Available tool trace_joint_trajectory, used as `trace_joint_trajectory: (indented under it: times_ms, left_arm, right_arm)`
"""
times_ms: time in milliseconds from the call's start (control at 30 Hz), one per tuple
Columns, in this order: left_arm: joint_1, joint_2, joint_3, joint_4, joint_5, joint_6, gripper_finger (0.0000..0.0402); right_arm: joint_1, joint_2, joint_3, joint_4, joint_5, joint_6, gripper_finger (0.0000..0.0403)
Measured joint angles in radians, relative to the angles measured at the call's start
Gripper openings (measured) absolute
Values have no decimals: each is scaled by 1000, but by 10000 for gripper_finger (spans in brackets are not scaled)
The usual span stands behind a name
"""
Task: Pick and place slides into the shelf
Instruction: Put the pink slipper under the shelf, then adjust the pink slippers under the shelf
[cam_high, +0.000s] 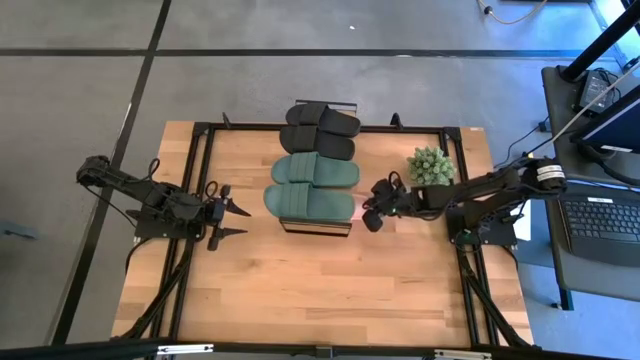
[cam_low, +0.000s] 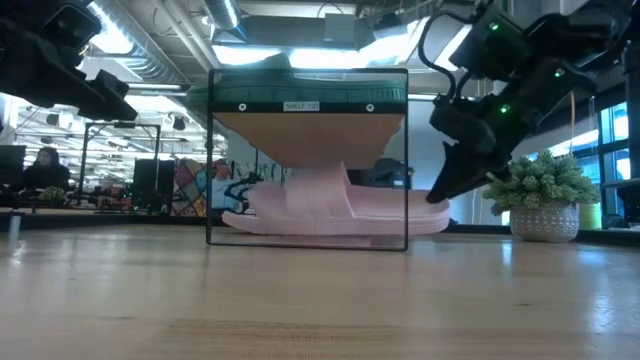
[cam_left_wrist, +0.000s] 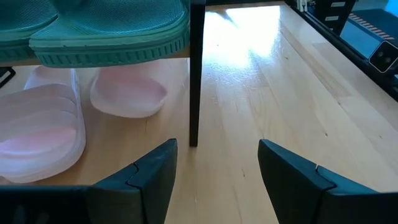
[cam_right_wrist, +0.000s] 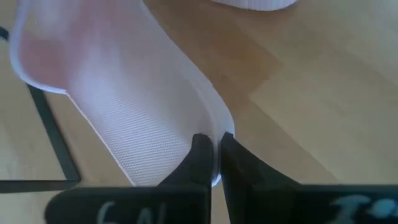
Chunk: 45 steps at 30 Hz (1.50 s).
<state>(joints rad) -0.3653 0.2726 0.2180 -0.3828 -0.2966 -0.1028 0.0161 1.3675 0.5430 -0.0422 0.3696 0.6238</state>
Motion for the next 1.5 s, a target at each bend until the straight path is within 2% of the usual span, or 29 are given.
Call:
trace_joint_trajectory:
  times_ms: [267,767,1333,1400,1500]
  left_arm:
    - [0,0,0,0,0,0,216]
    - [0,0,0,0,-1,0,216]
    - [0,0,0,0,-2,0,216]
    - [0,0,0,0,-30,-3,216]
    - [0,0,0,0,-139,-59,216]
  right_arm:
    - [-47,58,-1,103,-57,-108,15]
    - [-55,130,-1,219,-61,-131,21]
    - [-55,129,0,244,-60,-105,119]
    - [-55,124,0,245,-60,-106,128]
    - [-55,106,0,233,-59,-118,138]
